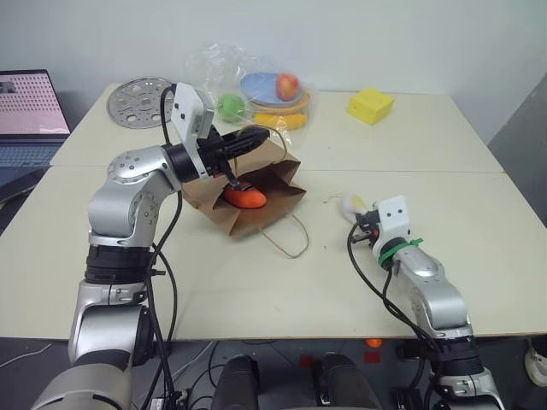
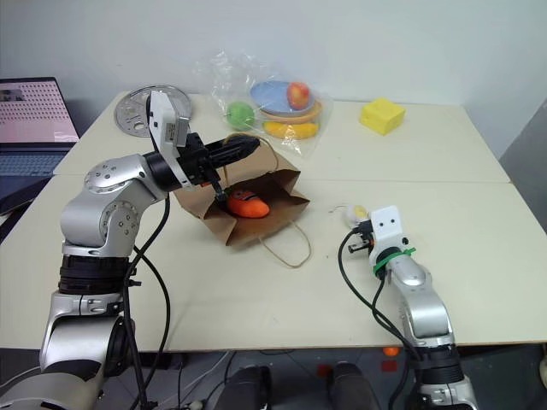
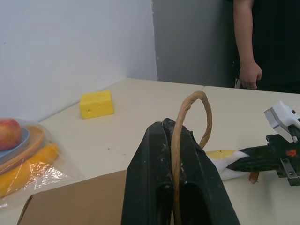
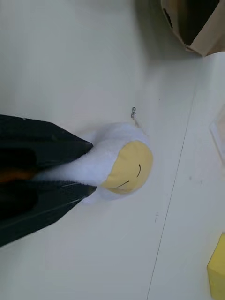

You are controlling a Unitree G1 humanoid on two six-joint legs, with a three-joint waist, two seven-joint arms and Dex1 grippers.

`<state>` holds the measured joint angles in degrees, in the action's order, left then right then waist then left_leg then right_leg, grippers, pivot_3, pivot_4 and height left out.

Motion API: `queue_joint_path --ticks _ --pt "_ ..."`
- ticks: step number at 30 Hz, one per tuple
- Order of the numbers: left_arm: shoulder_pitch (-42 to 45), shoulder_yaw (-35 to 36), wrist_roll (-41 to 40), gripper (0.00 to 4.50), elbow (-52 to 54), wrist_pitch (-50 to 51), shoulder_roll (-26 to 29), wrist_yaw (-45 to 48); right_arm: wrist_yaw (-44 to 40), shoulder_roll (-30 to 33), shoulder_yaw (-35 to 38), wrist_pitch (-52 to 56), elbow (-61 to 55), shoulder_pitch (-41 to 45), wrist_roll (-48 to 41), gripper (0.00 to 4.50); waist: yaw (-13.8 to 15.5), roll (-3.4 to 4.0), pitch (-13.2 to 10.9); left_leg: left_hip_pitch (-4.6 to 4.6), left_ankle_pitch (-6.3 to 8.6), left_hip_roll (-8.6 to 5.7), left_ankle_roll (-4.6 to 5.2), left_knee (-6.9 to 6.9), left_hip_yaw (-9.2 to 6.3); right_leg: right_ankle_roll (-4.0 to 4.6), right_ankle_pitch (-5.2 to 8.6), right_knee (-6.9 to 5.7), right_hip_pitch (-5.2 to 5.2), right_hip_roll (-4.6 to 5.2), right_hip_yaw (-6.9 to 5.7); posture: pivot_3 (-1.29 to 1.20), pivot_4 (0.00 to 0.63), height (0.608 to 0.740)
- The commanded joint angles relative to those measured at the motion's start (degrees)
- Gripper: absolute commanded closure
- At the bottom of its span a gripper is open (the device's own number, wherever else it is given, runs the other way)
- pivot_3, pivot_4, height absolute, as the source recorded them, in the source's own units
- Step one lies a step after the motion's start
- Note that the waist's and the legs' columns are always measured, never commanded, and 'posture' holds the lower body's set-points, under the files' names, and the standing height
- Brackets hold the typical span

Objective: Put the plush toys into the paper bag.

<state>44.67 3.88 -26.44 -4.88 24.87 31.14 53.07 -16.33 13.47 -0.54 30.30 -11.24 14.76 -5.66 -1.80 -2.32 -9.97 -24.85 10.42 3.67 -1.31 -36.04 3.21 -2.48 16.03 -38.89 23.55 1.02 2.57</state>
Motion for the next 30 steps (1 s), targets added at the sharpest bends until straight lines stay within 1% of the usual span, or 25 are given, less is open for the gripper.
queue_joint_path --ticks 1,5,9,12,17,23,27,30 --pt "0.9 0.7 -0.3 4.50 2.0 -0.2 0.6 -0.1 -7.3 3.3 -1.9 2.8 -7.7 2.1 -4.4 4.49 0.0 0.00 0.0 0.00 0.00 0.00 0.00 0.00 0.00 0.00 0.00 0.00 0.00 0.00 0.00 0.00 0.150 0.740" --pt "1.5 0.4 0.0 4.50 1.2 -0.6 0.3 0.0 -10.3 4.4 -4.8 9.4 -12.8 5.3 -8.0 4.49 -0.1 0.00 0.0 0.02 0.00 0.03 0.00 0.00 -0.01 0.00 0.00 -0.04 0.01 -0.02 -0.01 0.00 0.150 0.740" --pt "1.6 0.2 0.1 4.50 1.3 -0.7 0.2 0.2 -9.6 2.3 -6.5 13.0 -13.4 8.0 -9.5 4.49 0.0 0.00 0.0 0.01 0.00 0.04 0.00 0.00 -0.10 0.00 0.00 -0.06 0.00 -0.05 -0.07 0.00 0.150 0.740" --pt "1.5 0.2 0.0 4.50 1.5 -0.6 0.3 0.4 -8.9 -0.2 -8.2 13.2 -11.3 10.6 -9.7 4.49 0.1 0.00 0.0 0.00 0.00 0.01 0.00 0.00 -0.06 0.00 0.00 -0.04 0.00 -0.02 -0.05 0.00 0.150 0.740" --pt "1.5 0.0 -0.3 4.50 2.2 -0.2 0.3 0.5 -6.7 -4.7 -10.9 8.8 -3.5 15.3 -6.8 4.49 0.0 0.00 0.0 0.01 0.00 0.02 0.00 -0.02 -0.05 0.00 0.00 -0.05 0.01 -0.02 -0.05 0.00 0.150 0.740" --pt "0.9 0.4 -0.8 4.50 3.4 0.6 1.0 0.8 -3.9 -9.9 -10.5 1.1 6.7 20.2 -4.5 4.49 0.0 0.00 0.0 -0.01 0.00 0.01 0.00 0.00 -0.05 0.00 0.00 -0.04 0.02 -0.02 -0.06 0.00 0.150 0.740" --pt "0.7 0.4 -1.3 4.50 4.3 1.3 1.0 1.0 -0.8 -13.5 -10.0 -5.0 16.9 24.2 -2.0 4.49 0.0 0.00 0.0 -0.01 0.00 0.03 0.00 0.01 -0.06 0.00 0.00 -0.06 0.03 -0.02 -0.07 0.00 0.150 0.740" --pt "0.6 0.3 -1.7 4.50 4.9 1.9 0.9 1.3 -0.5 -15.0 -9.9 -7.8 21.7 25.8 -1.3 4.49 0.0 0.00 0.0 -0.01 0.00 0.03 0.00 0.01 -0.05 0.01 -0.01 -0.06 0.03 -0.02 -0.07 0.00 0.150 0.740"
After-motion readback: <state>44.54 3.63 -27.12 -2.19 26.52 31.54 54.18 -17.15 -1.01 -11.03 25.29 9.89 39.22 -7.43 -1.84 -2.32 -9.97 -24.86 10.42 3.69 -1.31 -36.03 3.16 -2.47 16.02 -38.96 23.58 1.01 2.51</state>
